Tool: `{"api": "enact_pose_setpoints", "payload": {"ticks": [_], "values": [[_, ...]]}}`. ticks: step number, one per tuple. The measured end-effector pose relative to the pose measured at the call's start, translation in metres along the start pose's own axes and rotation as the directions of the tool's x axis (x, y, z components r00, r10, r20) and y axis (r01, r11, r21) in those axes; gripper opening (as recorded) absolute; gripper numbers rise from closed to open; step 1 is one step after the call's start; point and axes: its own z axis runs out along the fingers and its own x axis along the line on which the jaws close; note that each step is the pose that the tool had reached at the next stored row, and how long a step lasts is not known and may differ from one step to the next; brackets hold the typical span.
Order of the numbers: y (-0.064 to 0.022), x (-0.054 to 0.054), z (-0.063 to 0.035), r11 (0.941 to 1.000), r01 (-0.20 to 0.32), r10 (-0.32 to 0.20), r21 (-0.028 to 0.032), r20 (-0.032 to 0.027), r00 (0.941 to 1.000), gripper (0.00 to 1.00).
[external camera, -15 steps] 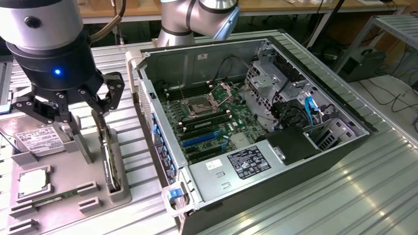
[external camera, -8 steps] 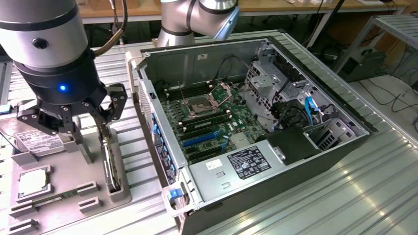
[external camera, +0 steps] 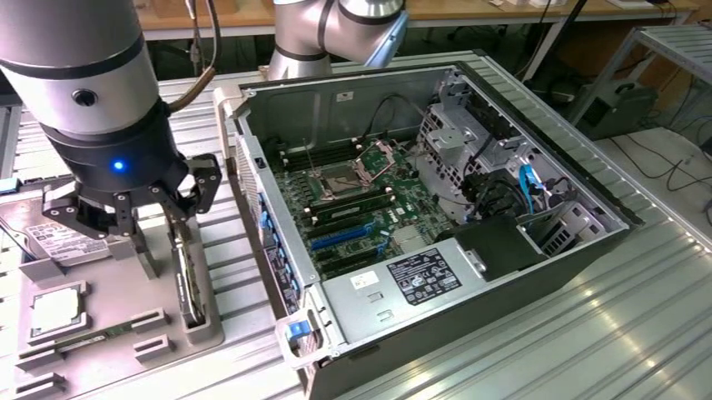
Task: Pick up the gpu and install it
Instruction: 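Pick up the gpu and move the gpu toward the slot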
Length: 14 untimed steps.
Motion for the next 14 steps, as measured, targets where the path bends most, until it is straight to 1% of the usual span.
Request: {"api": "enact_pose_setpoints", "payload": {"ticks": [14], "values": [[-0.0015, -0.001, 0.0283, 1.0, -0.001, 0.001, 0.0, 0.0, 1.0, 0.48]]}}
